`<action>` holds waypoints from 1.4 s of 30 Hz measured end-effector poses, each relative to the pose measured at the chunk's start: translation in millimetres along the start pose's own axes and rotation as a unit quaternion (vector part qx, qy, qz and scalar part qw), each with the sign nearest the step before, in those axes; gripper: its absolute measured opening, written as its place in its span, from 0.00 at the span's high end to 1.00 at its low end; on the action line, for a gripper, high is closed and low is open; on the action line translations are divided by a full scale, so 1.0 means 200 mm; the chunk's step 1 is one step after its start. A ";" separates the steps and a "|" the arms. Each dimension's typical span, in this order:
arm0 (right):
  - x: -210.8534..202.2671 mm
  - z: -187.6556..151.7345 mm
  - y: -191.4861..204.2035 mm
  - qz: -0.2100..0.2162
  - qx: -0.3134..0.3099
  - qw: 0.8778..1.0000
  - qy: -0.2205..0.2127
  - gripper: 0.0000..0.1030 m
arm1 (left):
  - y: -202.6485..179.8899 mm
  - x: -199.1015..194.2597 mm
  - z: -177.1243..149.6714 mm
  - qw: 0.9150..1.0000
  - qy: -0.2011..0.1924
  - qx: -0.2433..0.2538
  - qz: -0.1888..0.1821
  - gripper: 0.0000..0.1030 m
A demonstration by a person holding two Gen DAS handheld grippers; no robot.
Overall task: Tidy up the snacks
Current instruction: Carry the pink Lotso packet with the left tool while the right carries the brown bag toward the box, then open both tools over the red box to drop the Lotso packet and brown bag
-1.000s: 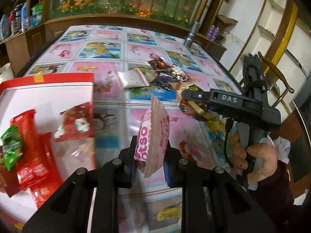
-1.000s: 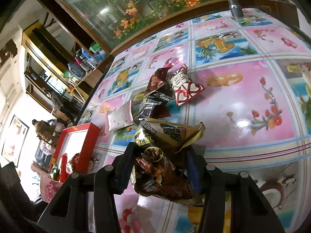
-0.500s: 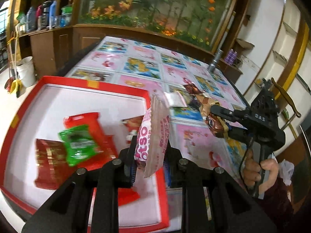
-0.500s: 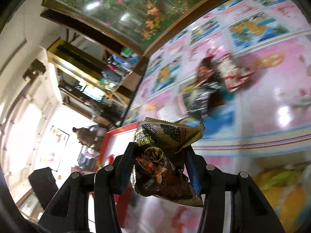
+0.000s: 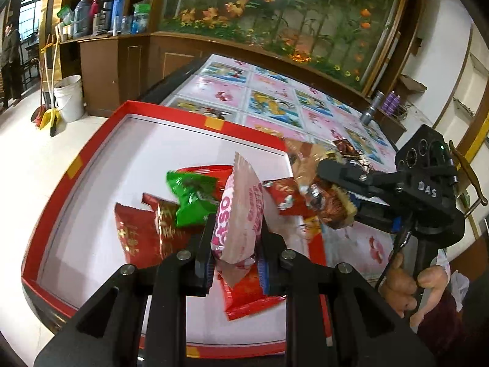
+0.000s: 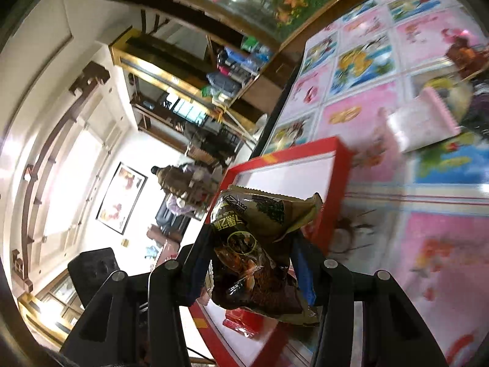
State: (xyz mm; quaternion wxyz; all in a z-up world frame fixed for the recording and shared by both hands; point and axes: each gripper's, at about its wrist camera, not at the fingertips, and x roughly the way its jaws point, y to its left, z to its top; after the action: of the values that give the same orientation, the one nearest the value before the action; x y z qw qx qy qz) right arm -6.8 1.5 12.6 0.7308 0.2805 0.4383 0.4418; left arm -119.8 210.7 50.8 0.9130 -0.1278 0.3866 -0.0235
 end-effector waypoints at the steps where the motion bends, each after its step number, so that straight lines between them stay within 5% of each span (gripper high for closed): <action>1: 0.03 0.00 0.00 -0.007 0.001 1.000 0.006 0.52 | 0.01 0.00 0.00 1.000 0.000 -0.001 0.001 0.81; 16: 0.27 0.05 0.10 -0.016 -0.009 0.999 0.040 0.53 | 0.17 0.04 -0.02 0.999 0.007 -0.031 0.034 0.80; 24: 0.37 0.05 0.22 -0.001 -0.057 0.995 0.084 0.51 | 0.19 -0.01 0.01 0.997 -0.006 -0.031 0.077 0.65; 30: -0.03 0.27 0.10 -0.056 -0.079 0.995 -0.028 0.45 | 0.10 -0.06 0.06 0.992 -0.041 0.002 0.118 0.49; 36: -0.61 0.40 -0.24 -0.182 -0.059 0.970 -0.152 0.38 | -0.17 -0.02 0.16 0.989 -0.058 0.080 0.106 0.39; 42: -0.77 0.47 -0.49 -0.232 -0.010 0.962 -0.143 0.38 | -0.49 0.15 0.27 0.984 -0.055 0.158 0.065 0.38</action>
State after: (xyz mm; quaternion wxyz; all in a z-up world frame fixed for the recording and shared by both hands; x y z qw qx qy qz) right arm 81.3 -182.6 37.8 0.8711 0.2242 0.3775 0.2202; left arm -55.7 122.6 91.2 0.9413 0.0422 0.3344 -0.0179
